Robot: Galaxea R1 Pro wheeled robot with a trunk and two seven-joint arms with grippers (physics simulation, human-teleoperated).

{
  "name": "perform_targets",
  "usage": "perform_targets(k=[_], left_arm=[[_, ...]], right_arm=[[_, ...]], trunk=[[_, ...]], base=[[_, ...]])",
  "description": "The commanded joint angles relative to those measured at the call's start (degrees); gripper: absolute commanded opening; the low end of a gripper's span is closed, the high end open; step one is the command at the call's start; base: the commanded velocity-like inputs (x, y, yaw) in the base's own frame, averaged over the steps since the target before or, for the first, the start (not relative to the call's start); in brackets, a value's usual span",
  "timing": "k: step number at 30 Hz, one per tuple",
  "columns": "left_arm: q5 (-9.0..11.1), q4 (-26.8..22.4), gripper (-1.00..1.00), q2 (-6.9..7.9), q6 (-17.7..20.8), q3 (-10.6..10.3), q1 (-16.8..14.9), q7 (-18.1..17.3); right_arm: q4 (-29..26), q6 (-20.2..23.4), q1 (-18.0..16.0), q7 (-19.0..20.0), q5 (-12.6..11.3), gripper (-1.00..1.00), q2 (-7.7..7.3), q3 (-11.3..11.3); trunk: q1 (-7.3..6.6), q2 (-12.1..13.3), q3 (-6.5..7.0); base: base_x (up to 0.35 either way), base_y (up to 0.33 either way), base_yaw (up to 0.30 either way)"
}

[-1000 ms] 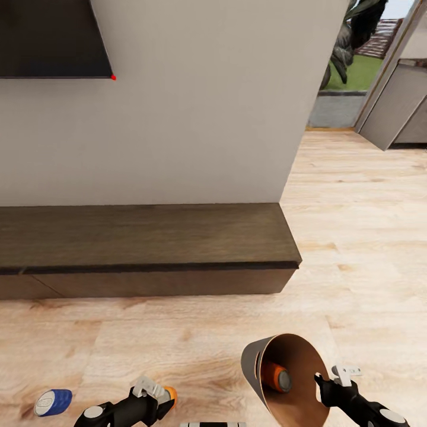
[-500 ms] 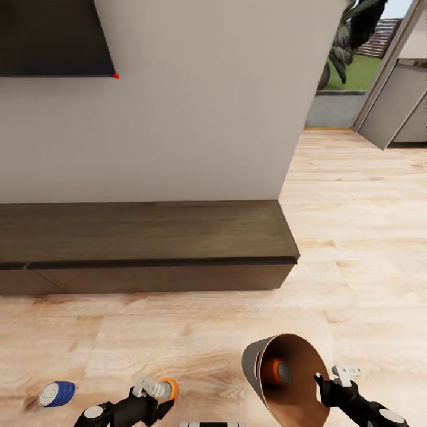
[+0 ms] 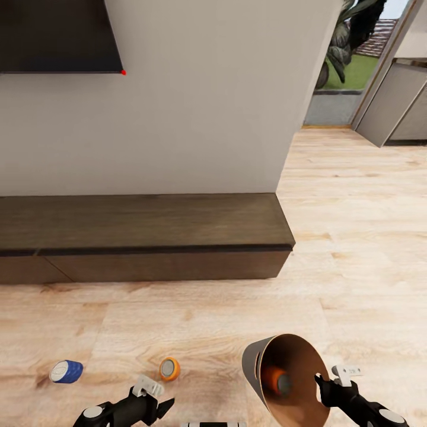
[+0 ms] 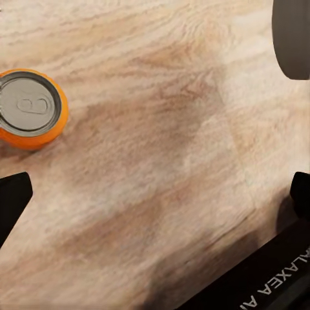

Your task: Put the three can of soda from the living room inside the tash can in the kitchen.

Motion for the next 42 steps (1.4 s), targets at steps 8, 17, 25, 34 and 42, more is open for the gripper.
perform_targets(k=[8,17,25,34,42], left_arm=[[0.43,-13.98,1.0,0.15,7.95,0.28,-0.07,0.38],[-0.16,-38.86,1.0,0.25,22.82,0.54,0.29,0.73],[-0.93,-31.54,1.0,0.4,36.35,0.52,-4.93,11.28],[-0.43,-9.84,1.0,0.0,34.82,0.59,-12.74,16.39],[-0.23,1.51,1.0,-0.09,25.23,0.6,-13.75,16.78]], right_arm=[[0.4,0.07,-0.02,0.46,-0.46,-1.0,0.0,0.5],[2.2,0.02,-0.03,0.46,-0.27,-1.0,0.0,0.54],[2.31,0.04,-0.02,0.46,-0.18,-1.0,0.06,0.66],[2.32,0.07,-0.02,0.46,-0.16,-1.0,0.09,0.85],[2.11,0.7,-0.62,0.8,-0.36,-1.0,-0.07,0.42]], trunk=[[0.0,0.0,0.0],[0.0,0.0,0.0],[0.0,0.0,0.0],[0.0,0.0,0.0],[0.0,0.0,0.0]], base=[[-0.007,0.0,0.0],[0.0,0.0,0.0],[0.0,0.0,0.0],[0.0,0.0,0.0],[0.0,0.0,0.0]])
